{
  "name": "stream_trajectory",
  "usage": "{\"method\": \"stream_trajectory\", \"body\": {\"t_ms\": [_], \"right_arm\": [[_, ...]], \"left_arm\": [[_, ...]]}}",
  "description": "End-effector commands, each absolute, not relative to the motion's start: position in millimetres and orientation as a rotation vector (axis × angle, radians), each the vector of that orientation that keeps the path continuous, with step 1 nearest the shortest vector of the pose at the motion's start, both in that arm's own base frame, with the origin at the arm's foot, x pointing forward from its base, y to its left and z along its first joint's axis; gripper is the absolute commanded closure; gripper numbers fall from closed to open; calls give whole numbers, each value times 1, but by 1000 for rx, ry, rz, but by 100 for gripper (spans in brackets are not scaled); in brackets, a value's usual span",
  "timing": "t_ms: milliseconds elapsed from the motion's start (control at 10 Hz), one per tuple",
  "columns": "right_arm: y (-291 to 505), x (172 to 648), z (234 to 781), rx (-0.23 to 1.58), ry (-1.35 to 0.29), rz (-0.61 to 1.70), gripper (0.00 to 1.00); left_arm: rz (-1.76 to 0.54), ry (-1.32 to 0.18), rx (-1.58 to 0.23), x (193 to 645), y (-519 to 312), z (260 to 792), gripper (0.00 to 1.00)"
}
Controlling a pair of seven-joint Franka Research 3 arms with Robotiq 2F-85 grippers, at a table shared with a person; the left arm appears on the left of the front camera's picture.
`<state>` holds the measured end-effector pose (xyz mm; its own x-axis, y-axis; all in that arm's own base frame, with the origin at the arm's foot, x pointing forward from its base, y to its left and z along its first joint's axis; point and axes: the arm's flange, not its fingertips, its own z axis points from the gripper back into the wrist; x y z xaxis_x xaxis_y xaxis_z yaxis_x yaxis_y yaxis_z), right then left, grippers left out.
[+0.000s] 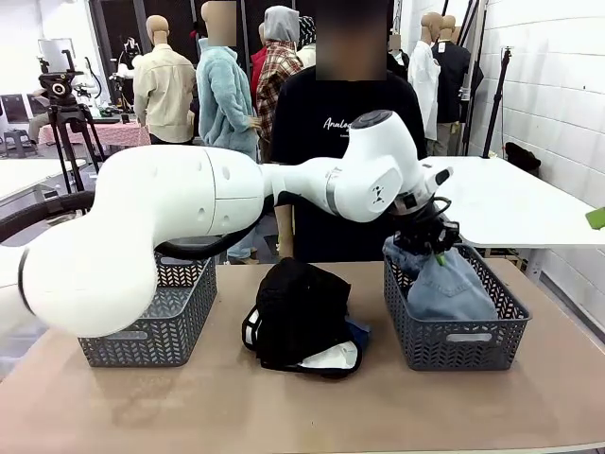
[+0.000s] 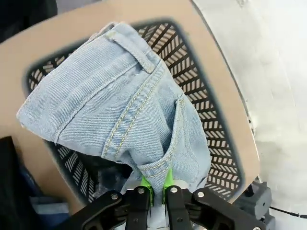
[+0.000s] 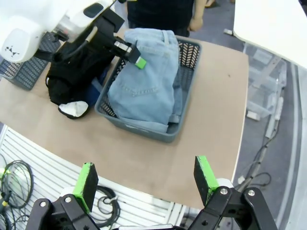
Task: Sort the tops and bottoms.
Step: Sort the clothes according to human instructions.
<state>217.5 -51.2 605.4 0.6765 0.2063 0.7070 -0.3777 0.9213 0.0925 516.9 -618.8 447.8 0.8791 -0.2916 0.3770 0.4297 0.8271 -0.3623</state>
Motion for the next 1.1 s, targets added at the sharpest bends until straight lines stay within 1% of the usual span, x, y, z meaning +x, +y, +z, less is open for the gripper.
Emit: {"method": "stream_trajectory", "body": {"t_ms": [0,100,400,600,900,1000], "right_arm": [[-50,218,605,244,-759,338,0],[-50,218,605,244,-759,338,0],[-50,218,605,244,-759,338,0],[-50,218,605,244,-759,338,0],[-50,218,605,244,-759,338,0],[-50,218,605,244,-759,338,0]], "left_arm": [[-360,-245,-446,519,-615,439,100],[-354,-226,-440,520,-616,431,100],[-377,-227,-449,518,-620,428,41],[-402,-234,-448,510,-625,441,1],[-408,-265,-346,494,-634,481,0],[-426,-276,-280,489,-634,494,0]]}}
